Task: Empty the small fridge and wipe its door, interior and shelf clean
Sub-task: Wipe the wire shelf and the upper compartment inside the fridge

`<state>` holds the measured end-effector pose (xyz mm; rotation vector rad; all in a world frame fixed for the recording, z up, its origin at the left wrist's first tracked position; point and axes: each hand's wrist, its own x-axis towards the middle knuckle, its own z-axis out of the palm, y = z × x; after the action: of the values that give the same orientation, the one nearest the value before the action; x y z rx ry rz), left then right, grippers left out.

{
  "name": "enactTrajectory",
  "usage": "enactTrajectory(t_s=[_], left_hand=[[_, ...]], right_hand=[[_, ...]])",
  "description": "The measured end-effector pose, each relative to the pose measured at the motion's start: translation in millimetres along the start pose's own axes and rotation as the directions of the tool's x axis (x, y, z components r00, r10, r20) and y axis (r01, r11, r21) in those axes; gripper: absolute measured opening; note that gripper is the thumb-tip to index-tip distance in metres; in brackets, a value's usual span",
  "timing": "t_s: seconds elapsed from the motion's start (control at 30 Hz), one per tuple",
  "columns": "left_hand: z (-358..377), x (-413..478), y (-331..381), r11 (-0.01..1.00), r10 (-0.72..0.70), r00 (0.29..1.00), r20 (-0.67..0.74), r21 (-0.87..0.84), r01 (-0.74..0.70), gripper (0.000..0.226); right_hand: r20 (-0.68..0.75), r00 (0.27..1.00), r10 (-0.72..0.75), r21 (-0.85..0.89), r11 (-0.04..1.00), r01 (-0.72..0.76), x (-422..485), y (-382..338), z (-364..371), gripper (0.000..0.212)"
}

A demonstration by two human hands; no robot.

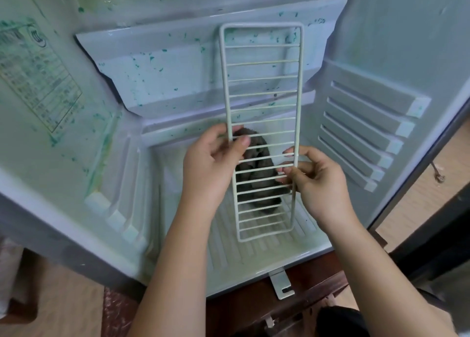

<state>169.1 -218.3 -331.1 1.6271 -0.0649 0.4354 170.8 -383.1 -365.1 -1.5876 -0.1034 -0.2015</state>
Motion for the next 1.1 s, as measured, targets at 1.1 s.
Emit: enactTrajectory(t_s=[1.1], left_hand=[[-12, -5, 1, 0.993, -0.029, 0.999, -0.02, -0.113, 0.027, 0.017]], right_hand=[[-0.1, 0.96, -0.262, 0.096, 0.958, 0.272, 15, -61, 17, 0.003]])
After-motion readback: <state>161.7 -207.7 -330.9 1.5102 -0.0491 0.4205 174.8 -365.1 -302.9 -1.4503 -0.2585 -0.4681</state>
